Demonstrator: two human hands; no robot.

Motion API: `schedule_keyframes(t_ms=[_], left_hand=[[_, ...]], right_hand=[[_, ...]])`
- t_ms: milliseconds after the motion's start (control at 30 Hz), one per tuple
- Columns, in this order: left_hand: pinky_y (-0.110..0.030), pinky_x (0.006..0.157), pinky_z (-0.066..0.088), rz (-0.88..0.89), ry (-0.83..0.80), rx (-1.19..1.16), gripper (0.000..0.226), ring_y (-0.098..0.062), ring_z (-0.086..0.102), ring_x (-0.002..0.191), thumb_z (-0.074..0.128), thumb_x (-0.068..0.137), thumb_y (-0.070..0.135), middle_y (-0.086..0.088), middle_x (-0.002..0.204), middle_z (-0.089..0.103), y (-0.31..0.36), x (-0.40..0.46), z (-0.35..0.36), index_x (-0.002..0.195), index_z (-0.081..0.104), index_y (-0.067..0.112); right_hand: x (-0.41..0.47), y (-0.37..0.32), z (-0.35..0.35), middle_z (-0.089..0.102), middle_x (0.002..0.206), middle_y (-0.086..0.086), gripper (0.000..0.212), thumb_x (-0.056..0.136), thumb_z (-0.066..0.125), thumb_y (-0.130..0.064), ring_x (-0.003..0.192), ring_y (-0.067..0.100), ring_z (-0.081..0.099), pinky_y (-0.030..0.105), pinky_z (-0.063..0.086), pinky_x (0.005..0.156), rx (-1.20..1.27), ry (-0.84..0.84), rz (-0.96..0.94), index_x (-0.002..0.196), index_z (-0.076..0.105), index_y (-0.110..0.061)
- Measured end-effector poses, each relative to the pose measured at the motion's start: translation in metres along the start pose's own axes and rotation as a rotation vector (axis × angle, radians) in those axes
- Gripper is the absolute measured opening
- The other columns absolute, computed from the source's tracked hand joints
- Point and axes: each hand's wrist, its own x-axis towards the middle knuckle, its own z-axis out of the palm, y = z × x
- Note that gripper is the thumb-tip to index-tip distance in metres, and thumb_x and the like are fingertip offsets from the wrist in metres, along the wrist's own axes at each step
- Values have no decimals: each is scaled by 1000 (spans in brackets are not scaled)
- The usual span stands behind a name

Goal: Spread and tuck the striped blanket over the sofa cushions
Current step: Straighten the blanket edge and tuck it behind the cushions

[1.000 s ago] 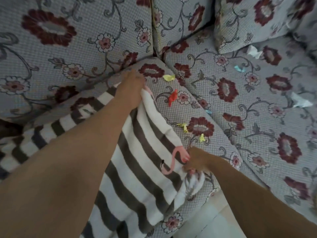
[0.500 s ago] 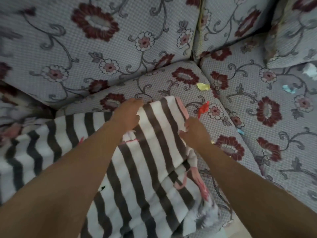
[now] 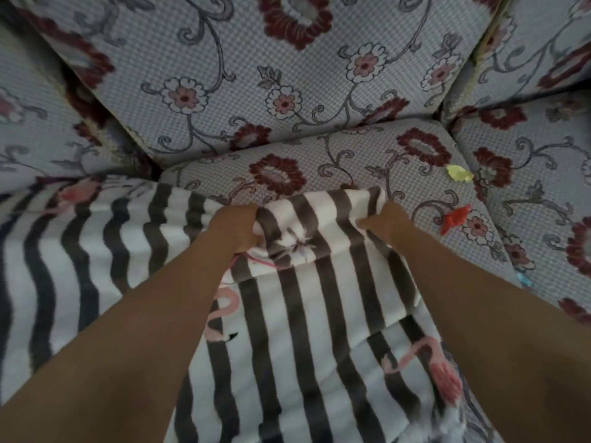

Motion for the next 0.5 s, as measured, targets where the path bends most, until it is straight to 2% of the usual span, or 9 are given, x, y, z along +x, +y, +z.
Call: schedule_keyframes(t_ms=[33,100,167,233,300,333,400,433,500], left_hand=[[-38,100,43,9,-30,-1,70,-32,50,121,67,80,39,-14,135,51,1,-8,4,138,38,12],[-39,93,46,0,15,-32,54,-33,54,116,69,78,30,-13,125,57,0,-25,5,126,52,14],[-43,84,49,-13,291,-109,32,-36,52,110,61,77,11,-16,115,55,-3,-46,-11,109,59,9],[-46,76,45,-38,639,-141,20,-40,49,103,54,72,-4,-21,107,50,-9,-64,-38,91,56,1],[-48,77,42,-62,857,-135,26,-41,47,101,57,65,-8,-24,107,49,-19,-81,-60,90,53,-1],[-48,80,41,-53,891,-127,32,-41,47,102,60,63,-6,-24,110,49,-24,-90,-65,94,52,-2],[-47,82,46,86,778,-99,47,-42,50,104,70,63,4,-24,116,50,-34,-112,-59,106,53,-2],[-46,82,49,176,603,-70,53,-41,52,105,72,64,14,-21,119,51,-39,-119,-44,112,53,2],[-40,80,53,282,139,101,51,-34,58,104,68,68,31,-12,116,56,-44,-136,-12,114,54,12]], right_hand=[[-9,-2,5,53,133,18,61,81,70,-17,125,31,49,31,42,93,-3,-27,-29,134,45,0],[-29,-8,12,65,108,14,37,78,68,-6,105,29,61,29,45,79,90,-82,-83,114,62,-6],[-48,-21,10,67,104,14,30,76,66,1,96,26,62,34,50,81,230,-95,-117,105,64,-9],[-66,-39,-1,68,104,8,36,73,63,2,96,20,62,35,52,88,389,21,-256,107,63,-10],[-91,-55,-16,66,94,-6,40,70,58,-5,92,8,60,19,51,81,461,235,-450,108,65,-13],[-102,-57,-22,67,92,-6,39,69,56,-7,90,7,60,18,50,78,422,309,-508,107,65,-12],[-128,-53,-33,68,94,8,36,69,57,-7,88,20,62,30,51,76,241,287,-496,104,64,-6],[-136,-43,-35,67,91,12,33,67,58,-7,85,24,62,34,50,72,101,171,-450,99,64,-5],[-149,-18,-34,61,92,8,35,65,62,-4,86,27,60,33,47,68,-294,-214,-317,100,60,-12]])
